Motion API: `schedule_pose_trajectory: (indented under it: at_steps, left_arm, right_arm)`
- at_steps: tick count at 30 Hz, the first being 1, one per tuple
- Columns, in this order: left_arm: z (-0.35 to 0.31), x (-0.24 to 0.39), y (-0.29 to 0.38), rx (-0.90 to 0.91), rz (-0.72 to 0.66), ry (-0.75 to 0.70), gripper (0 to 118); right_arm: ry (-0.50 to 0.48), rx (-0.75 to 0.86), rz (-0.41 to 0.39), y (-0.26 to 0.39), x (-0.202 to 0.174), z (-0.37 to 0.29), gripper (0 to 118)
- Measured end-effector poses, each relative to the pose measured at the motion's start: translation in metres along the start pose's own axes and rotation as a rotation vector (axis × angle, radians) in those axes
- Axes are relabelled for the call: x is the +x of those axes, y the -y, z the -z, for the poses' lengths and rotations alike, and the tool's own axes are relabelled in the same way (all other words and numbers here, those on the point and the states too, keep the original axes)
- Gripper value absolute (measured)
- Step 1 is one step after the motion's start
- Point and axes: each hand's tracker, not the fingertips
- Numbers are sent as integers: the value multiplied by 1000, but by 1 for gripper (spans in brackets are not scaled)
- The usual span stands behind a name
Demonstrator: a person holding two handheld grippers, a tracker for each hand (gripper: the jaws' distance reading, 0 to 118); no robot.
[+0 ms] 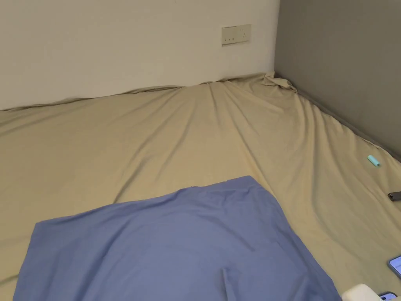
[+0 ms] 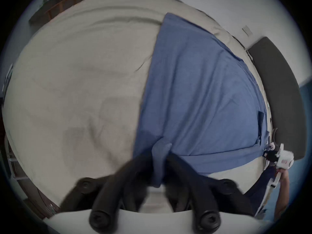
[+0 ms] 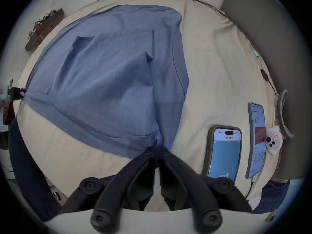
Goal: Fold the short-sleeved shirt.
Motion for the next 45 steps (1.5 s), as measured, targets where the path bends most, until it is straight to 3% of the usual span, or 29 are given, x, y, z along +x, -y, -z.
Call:
schedule_pose_trajectory:
  at_steps: [1, 2, 3, 4, 5, 7, 11, 13, 14, 15, 16, 17, 20, 22, 24, 25, 26, 27, 28, 30, 33, 34, 36, 38, 39, 41, 42, 44, 45]
  left_arm:
    - [-10, 8, 0, 29, 25, -15, 107]
    - [-22, 18, 2, 64, 77, -56, 118]
    - [-40, 25, 4, 147, 125, -73, 118]
    - [-61, 31, 12, 224, 162, -55, 118]
    - [-75, 38, 10, 374, 180, -6, 118]
    - [-102, 52, 20, 492, 168, -4, 118]
    - [-96, 75, 30, 308, 143, -161, 118]
    - [-88, 79, 45, 294, 33, -201, 118]
    - [-79, 65, 50, 323, -38, -79, 115]
    - [-78, 59, 57, 327, -108, 65, 98]
    - [-76, 58, 61, 308, -162, 138, 35]
    - [-71, 59, 64, 277, -182, 134, 0]
    - [-68, 73, 71, 252, 57, -46, 0]
    - [-73, 73, 67, 269, 87, -137, 0]
    - [-70, 61, 61, 277, -1, -105, 0]
    - [-65, 55, 56, 264, -19, -122, 3]
    - [-59, 53, 50, 244, 12, -243, 36]
    - [-53, 56, 49, 249, 63, -360, 90]
    - [-45, 56, 44, 242, 118, -483, 118]
    - [-29, 53, 43, 288, 149, -479, 118]
    - [19, 47, 23, 134, 58, -350, 118]
    - [-4, 42, 29, 80, 17, -318, 118]
    - [4, 35, 27, 5, -38, -295, 109]
    - [3, 36, 26, 81, -55, -315, 104]
    - [1, 39, 26, 99, -63, -310, 87]
    - [-2, 48, 25, 115, -39, -194, 32]
    - [0, 49, 25, 112, -52, -146, 12]
    - [-3, 47, 22, 126, -66, -97, 12]
    - [-5, 45, 21, 127, -64, -98, 12]
  right_arm:
    - [-9, 12, -13, -2, 4, -6, 95]
    - [-12, 15, -4, -5, 8, -17, 118]
    - [-14, 39, 49, -6, 10, -29, 116]
    - [-54, 196, 98, -4, 12, -59, 114]
    - [-61, 284, 125, -8, 14, -81, 115]
    - [-75, 427, 214, -8, 14, -118, 118]
    - [-142, 663, 365, 1, -18, -143, 118]
    - [-163, 622, 347, 6, -30, -134, 118]
    - [-166, 590, 329, 7, -40, -130, 110]
    - [-129, 604, 294, 10, -53, -127, 82]
    - [-92, 602, 264, 12, -62, -123, 15]
    - [-54, 581, 243, 12, -73, -118, 3]
    - [-206, 539, 185, 15, -90, -111, 3]
    - [-178, 552, 177, 12, -90, -115, 3]
    - [-154, 564, 131, 9, -90, -120, 3]
    - [-147, 572, 128, 9, -91, -122, 3]
    - [-155, 577, 131, 9, -89, -123, 3]
    - [-170, 583, 133, 8, -86, -124, 3]
    - [-183, 586, 141, 7, -83, -125, 3]
    - [-181, 589, 166, 7, -80, -123, 3]
    - [-158, 578, 194, 5, -70, -117, 3]
    - [-134, 563, 197, 5, -67, -114, 3]
    - [-70, 514, 179, 4, -60, -104, 3]
    - [-11, 464, 149, 7, -53, -85, 3]
    - [10, 445, 141, 8, -48, -79, 3]
    - [34, 414, 151, 12, -36, -66, 3]
    - [33, 407, 168, 14, -28, -62, 3]
    - [39, 366, 247, 15, -6, -53, 3]
    - [-15, 353, 269, 16, -1, -51, 14]
